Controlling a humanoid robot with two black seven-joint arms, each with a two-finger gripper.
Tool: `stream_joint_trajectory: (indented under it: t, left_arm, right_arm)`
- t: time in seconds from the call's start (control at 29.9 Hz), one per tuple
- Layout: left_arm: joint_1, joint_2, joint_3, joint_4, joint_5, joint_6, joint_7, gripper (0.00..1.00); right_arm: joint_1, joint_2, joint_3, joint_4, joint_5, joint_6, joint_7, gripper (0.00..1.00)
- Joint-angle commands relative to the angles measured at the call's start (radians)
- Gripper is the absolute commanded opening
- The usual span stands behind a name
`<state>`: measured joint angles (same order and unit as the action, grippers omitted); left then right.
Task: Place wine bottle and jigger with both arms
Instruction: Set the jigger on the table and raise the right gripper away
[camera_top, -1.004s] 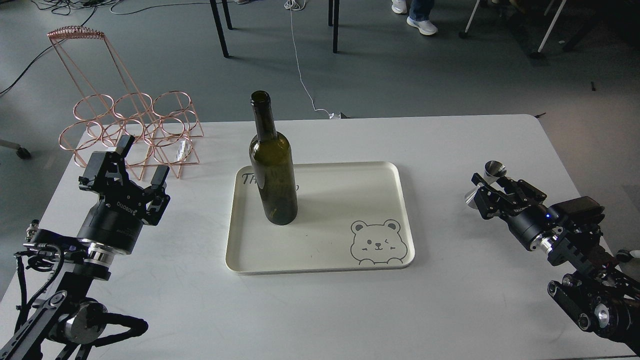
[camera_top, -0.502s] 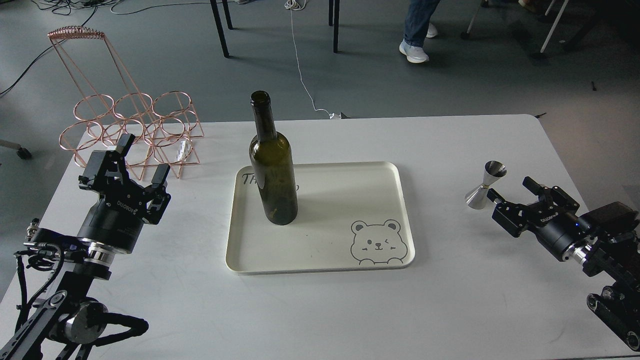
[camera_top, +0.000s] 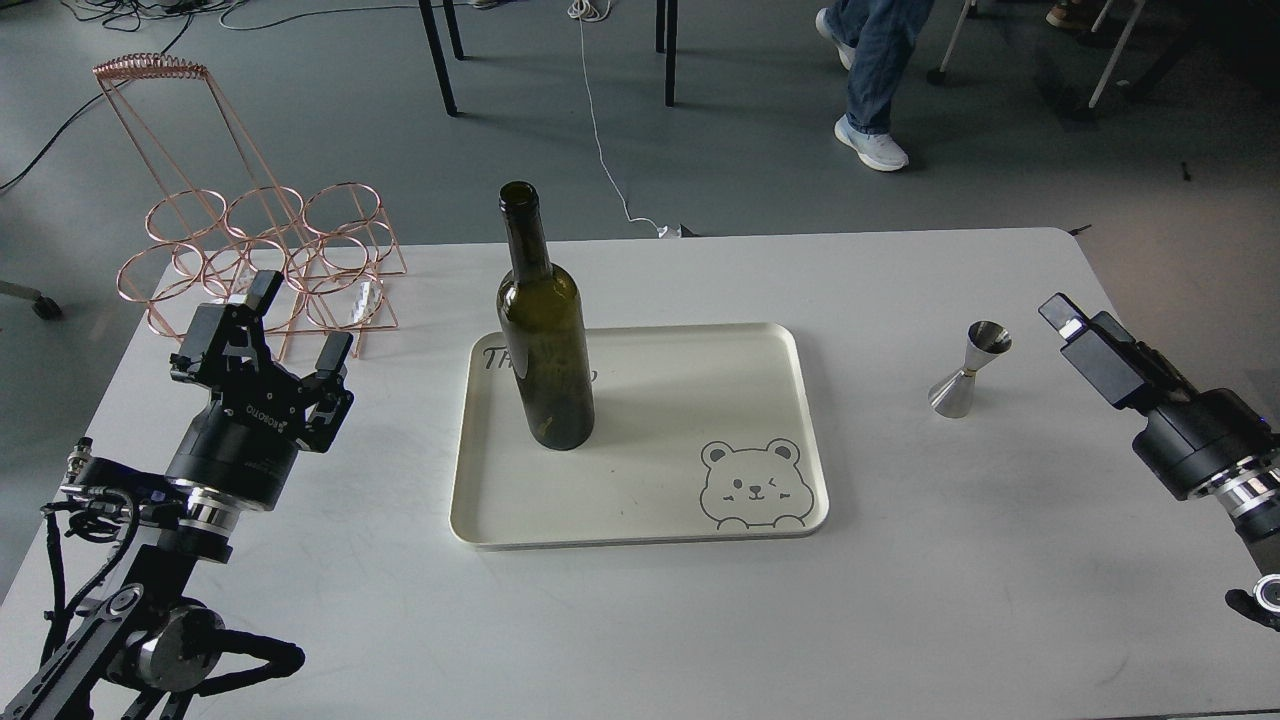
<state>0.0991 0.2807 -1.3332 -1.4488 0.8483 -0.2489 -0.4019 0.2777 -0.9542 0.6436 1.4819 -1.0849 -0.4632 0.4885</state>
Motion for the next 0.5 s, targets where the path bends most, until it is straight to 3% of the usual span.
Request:
stream_joint_trajectory:
  t: [0.0, 0.13, 0.3, 0.47]
  left_arm:
    - [0.001, 0.002, 0.000, -0.002, 0.000, 0.000, 0.000, 0.98]
    - [0.001, 0.005, 0.000, -0.007, 0.000, 0.000, -0.002, 0.98]
    - [0.001, 0.006, 0.000, -0.013, 0.001, 0.000, 0.000, 0.98]
    - [0.001, 0.008, 0.000, -0.018, 0.003, 0.000, -0.002, 0.98]
  right_arm:
    - [0.116, 0.017, -0.001, 0.055, 0.187, 0.032, 0.000, 0.95]
    - [0.251, 0.130, 0.001, 0.026, 0.389, 0.087, 0.000, 0.95]
    - [0.382, 0.329, 0.002, -0.113, 0.543, 0.092, 0.000, 0.95]
    - [0.404, 0.515, 0.028, -0.235, 0.649, 0.149, 0.000, 0.96]
